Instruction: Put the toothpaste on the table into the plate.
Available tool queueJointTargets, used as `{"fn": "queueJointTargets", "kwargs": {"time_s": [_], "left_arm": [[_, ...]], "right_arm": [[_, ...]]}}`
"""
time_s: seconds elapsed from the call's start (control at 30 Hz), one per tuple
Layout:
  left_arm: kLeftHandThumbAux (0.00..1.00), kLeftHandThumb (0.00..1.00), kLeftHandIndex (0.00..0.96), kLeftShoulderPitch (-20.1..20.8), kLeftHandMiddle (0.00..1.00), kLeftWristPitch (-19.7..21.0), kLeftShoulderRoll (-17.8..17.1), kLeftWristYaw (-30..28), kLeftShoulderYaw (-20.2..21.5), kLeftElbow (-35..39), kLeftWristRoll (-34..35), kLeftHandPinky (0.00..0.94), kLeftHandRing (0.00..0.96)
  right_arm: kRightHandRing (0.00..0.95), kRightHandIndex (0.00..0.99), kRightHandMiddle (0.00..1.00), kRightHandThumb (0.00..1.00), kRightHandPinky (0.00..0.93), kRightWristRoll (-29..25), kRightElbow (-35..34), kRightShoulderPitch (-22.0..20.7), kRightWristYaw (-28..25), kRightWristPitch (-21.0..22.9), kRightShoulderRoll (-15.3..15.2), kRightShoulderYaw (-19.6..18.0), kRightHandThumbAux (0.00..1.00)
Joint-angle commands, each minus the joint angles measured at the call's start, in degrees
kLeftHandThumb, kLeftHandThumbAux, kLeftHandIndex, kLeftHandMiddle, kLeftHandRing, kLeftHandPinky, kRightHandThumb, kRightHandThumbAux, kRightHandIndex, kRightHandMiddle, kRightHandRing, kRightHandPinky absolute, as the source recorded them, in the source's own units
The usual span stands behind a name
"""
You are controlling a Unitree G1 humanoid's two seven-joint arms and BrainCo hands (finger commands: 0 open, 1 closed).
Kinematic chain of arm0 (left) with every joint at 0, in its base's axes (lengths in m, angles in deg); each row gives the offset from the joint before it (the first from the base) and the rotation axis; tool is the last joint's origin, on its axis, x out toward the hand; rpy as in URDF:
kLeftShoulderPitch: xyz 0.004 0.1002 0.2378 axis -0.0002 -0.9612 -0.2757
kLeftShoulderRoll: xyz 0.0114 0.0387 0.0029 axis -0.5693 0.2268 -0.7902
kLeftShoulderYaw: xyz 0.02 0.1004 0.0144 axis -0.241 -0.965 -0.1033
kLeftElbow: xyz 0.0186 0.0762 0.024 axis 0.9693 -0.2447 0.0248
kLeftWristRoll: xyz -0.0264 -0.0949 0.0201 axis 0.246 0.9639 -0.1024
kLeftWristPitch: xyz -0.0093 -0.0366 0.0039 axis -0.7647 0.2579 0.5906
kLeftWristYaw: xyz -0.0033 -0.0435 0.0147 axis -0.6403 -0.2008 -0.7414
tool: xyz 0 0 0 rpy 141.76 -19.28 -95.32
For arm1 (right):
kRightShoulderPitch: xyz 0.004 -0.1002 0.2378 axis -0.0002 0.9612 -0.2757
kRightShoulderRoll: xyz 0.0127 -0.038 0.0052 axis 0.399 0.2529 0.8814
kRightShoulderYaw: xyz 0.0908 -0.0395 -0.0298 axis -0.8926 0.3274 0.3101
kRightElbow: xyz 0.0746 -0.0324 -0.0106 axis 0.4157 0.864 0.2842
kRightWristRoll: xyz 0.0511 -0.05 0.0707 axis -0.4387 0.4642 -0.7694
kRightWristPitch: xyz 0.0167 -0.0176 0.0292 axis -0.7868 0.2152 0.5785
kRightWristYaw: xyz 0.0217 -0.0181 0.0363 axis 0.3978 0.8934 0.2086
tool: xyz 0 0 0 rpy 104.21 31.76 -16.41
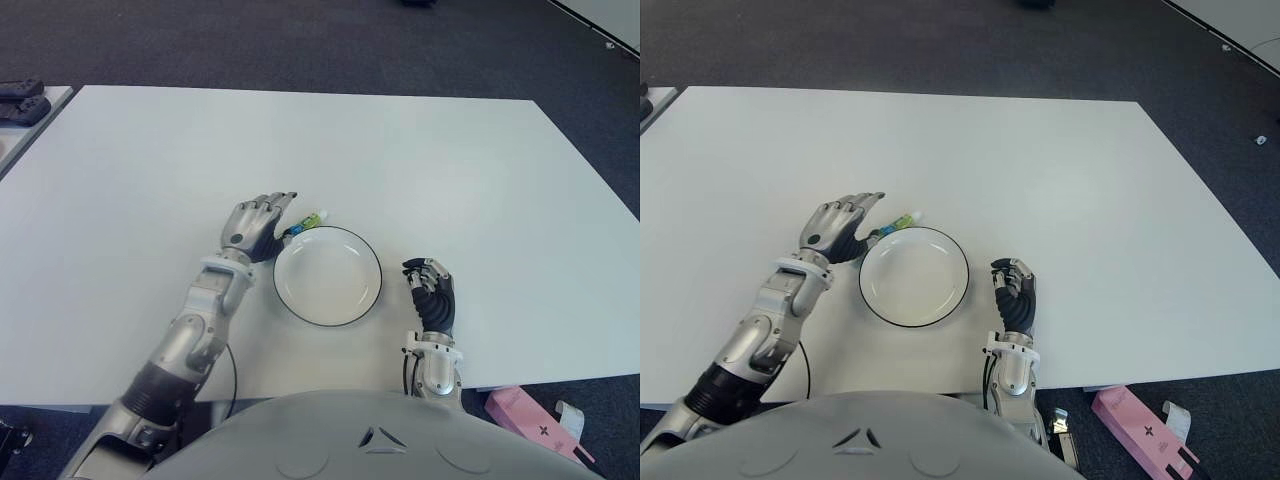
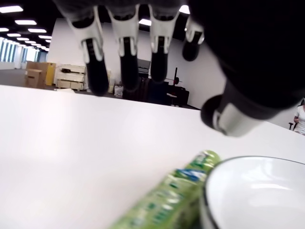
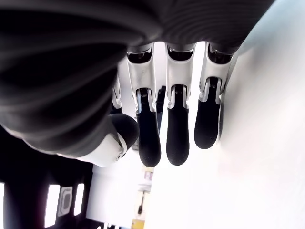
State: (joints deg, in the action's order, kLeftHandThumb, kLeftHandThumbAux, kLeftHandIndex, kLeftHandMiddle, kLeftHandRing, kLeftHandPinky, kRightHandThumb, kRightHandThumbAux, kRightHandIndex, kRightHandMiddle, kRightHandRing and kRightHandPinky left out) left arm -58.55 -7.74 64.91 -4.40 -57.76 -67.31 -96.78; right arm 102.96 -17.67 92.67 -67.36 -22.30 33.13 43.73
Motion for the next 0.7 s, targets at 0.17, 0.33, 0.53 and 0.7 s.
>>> {"fn": "queueJointTargets", "kwargs": {"time_s": [0.17,0.33,0.53,0.7], "left_arm": [[0.535,0.525,0.006,0.9,0.122,-1.6,-6.0,-5.5,2.4,-0.3,1.5,0.181,0.131],[0.498,0.549,0.0,1.7,0.111,-4.6,-9.3,-4.3,2.6,-2.8,1.6,0.158,0.103],[0.458,0.576,0.0,2.1,0.103,-7.5,-12.0,-5.0,3.4,-3.2,2.7,0.158,0.094],[0.422,0.579,0.0,1.9,0.093,-9.3,-14.6,-7.3,4.2,-2.1,4.2,0.157,0.089]], "right_arm": [[0.449,0.424,0.459,0.703,0.438,-0.3,0.8,0.1,-0.1,0.5,0.3,-0.3,0.73],[0.453,0.424,0.463,0.703,0.44,-0.1,1.1,-0.1,0.1,0.3,0.3,-0.4,0.73],[0.456,0.425,0.466,0.702,0.442,-0.2,1.3,-0.4,0.1,0.2,0.4,-0.6,0.73],[0.456,0.424,0.465,0.701,0.438,0.0,1.1,-0.3,0.0,0.6,0.4,-0.6,0.73]]}}
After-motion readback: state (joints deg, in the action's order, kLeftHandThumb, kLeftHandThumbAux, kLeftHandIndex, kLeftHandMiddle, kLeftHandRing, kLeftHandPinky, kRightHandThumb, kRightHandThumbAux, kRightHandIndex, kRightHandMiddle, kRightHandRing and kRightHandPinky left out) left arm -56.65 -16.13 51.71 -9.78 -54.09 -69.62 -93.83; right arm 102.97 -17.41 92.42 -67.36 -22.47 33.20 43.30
